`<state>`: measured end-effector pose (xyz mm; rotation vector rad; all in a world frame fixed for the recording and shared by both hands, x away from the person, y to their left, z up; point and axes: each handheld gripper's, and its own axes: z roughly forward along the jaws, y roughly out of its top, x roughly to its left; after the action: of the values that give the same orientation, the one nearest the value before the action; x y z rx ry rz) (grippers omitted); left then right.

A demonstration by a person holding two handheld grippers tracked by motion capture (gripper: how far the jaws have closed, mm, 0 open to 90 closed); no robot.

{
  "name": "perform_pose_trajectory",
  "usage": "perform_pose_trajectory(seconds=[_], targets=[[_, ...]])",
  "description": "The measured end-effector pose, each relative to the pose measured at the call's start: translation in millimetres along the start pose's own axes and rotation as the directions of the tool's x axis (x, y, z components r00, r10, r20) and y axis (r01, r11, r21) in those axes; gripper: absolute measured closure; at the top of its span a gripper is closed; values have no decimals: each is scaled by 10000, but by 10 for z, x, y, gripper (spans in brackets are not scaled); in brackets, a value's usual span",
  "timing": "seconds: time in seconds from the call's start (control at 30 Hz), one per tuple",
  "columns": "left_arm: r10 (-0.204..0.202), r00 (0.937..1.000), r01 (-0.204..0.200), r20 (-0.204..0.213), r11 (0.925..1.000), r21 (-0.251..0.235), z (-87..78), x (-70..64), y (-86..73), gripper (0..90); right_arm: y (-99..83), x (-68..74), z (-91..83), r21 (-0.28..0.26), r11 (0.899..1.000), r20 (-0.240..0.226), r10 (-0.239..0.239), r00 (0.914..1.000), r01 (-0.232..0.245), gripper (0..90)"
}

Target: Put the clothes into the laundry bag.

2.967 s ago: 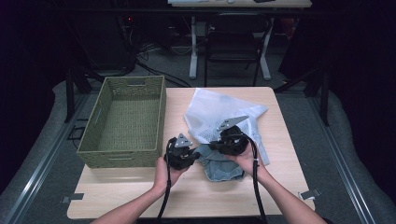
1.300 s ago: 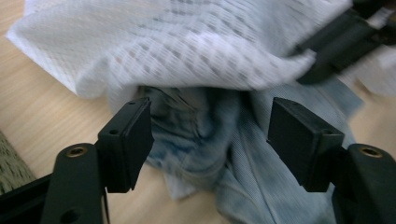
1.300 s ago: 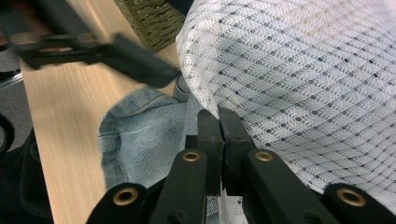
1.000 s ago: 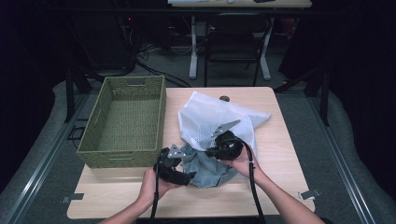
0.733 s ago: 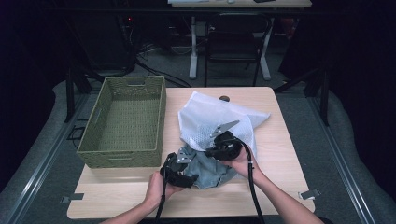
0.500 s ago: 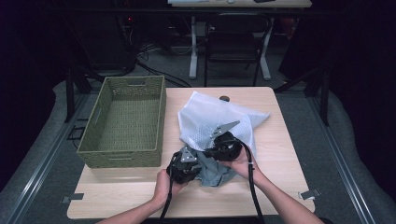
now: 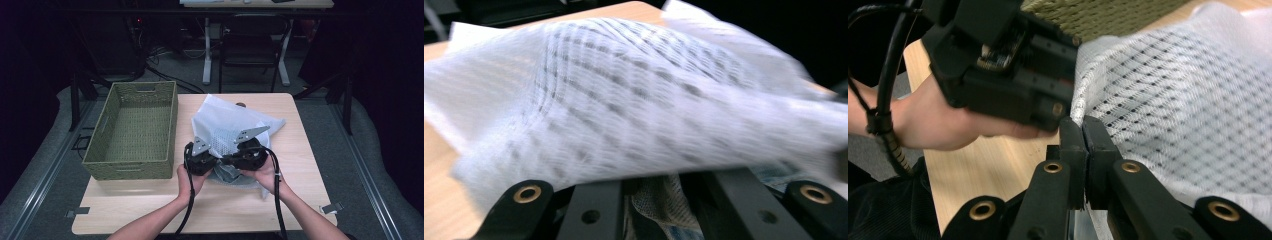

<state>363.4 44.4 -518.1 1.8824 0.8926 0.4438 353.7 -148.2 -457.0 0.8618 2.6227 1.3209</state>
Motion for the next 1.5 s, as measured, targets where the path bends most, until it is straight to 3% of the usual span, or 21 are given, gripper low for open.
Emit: perform_pose_trajectory(seconds=[0.07, 0.1, 0.2, 0.37, 0.53, 0.57, 0.87, 0.97, 1.2, 1.37, 1.4, 1.43, 1.5], targets=[[84, 9999, -83, -124, 10000, 45, 28, 10, -2, 789, -18, -20, 7, 91, 9998, 25, 169, 9999, -169, 892], [47, 9999, -44, -167, 9999, 159, 84, 29, -22, 787, -66, -58, 78, 554, 9985, 405, 23, 9992, -46, 892], [82, 9999, -78, -84, 9990, 443, 125, 57, -63, 768, -140, -125, 207, 1057, 9943, 581, 100, 9983, -161, 891], [165, 9997, -180, 181, 9962, 848, 73, 101, -98, 685, -165, -170, 256, 1201, 9924, 691, 200, 9974, -282, 891], [613, 9963, -695, 601, 9867, 1468, -15, 86, -121, 547, -173, -169, 292, 1347, 9907, 751, 63, 9972, -164, 891], [798, 9943, -908, 712, 9816, 1678, -41, 75, -119, 491, -173, -161, 301, 1362, 9906, 796, -3, 9968, -106, 891], [1065, 9878, -1304, 1133, 9643, 2304, -165, 33, -191, 357, -169, -136, 338, 1450, 9894, 793, -183, 9967, 66, 891], [1044, 9868, -1360, 1237, 9492, 2838, -179, 44, -183, 264, -167, -134, 338, 1461, 9892, 873, -221, 9959, 91, 891], [903, 9888, -1220, 1184, 9473, 2962, -274, 94, -243, 175, -167, -161, 310, 1323, 9912, 976, -108, 9952, -22, 891], [620, 9891, -1008, 1333, 9460, 3080, -391, -9, -331, 158, -162, -162, 308, 1314, 9913, 968, -67, 9953, -61, 890], [426, 9882, -878, 1468, 9444, 3167, -386, -29, -354, 156, -160, -162, 309, 1317, 9913, 970, -84, 9952, -44, 891], [443, 9871, -942, 1539, 9376, 3346, -370, -57, -373, 156, -158, -160, 309, 1317, 9913, 984, -82, 9951, -49, 890], [483, 9884, -944, 1437, 9379, 3339, -348, -88, -403, 155, -154, -153, 309, 1318, 9912, 991, -41, 9951, -91, 890]])
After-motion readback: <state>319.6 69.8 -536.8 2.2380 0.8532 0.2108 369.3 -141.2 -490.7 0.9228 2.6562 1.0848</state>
